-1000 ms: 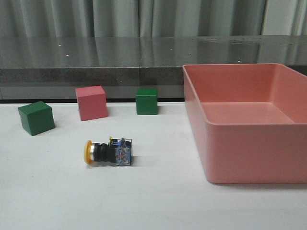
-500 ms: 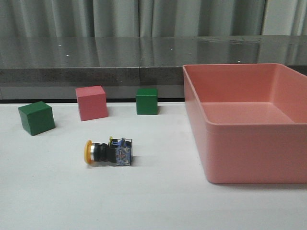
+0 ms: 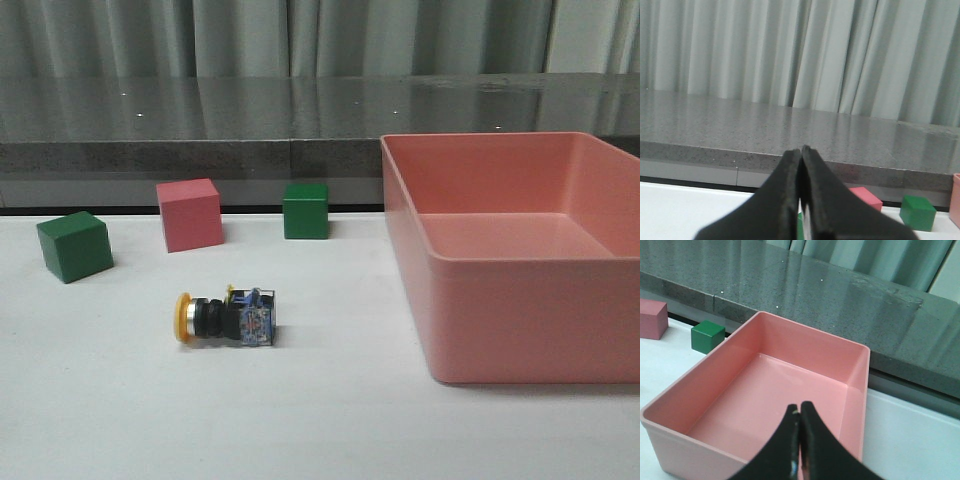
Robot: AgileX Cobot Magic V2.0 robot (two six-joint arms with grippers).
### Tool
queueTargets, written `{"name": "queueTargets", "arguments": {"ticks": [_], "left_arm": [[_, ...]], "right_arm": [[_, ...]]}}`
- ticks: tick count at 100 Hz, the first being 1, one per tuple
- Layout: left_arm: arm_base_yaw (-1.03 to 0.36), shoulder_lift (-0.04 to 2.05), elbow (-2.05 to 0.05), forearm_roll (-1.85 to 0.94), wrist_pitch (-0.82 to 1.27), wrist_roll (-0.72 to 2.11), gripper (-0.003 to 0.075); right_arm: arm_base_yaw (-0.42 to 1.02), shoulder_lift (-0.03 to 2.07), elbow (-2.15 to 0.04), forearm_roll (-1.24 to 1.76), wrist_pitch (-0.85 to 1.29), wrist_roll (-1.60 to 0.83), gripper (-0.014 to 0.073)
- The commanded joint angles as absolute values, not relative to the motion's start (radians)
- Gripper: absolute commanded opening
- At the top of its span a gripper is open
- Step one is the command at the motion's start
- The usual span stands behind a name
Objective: Place and stand button with both arms
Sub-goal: 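Withdraw the right gripper back over the pink bin, then move the left gripper down toward the lying button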
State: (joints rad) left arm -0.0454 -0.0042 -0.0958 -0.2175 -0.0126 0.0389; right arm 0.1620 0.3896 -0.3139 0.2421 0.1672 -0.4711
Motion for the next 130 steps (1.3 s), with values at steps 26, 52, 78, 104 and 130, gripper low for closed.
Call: {"name": "queueTargets", "arguments": {"ticks": [26,52,78,104,130], "left_arm": [[-0.042,0.370,-0.584,-0.084,0.314,0.043,-0.0019],[-0.045,0.752,-0.832,-0.084,0.315,0.183,-0.0018],[-0.105,0.998,-0.926,-0.084,0.293,0.273,0.0323],[-0.115,1.141,-0.926,-0.148,0.215,0.273,0.0557],[-0.186,1.259,-0.926,-0.145,0.053,0.425,0.0557]], "right_arm": [[0.155,0.393,-0.341,0.253,0.085,-0.470,-0.0061],[0.155,0.393,-0.341,0.253,0.085,-0.470,-0.0061],[0.155,0.393,-0.341,0.253,0.079,-0.470,-0.0061],[0.155,0.393,-0.341,0.253,0.079,-0.470,-0.0061],[0.155,0.393,-0.341,0.253,0.079,-0.470,-0.0061]]}}
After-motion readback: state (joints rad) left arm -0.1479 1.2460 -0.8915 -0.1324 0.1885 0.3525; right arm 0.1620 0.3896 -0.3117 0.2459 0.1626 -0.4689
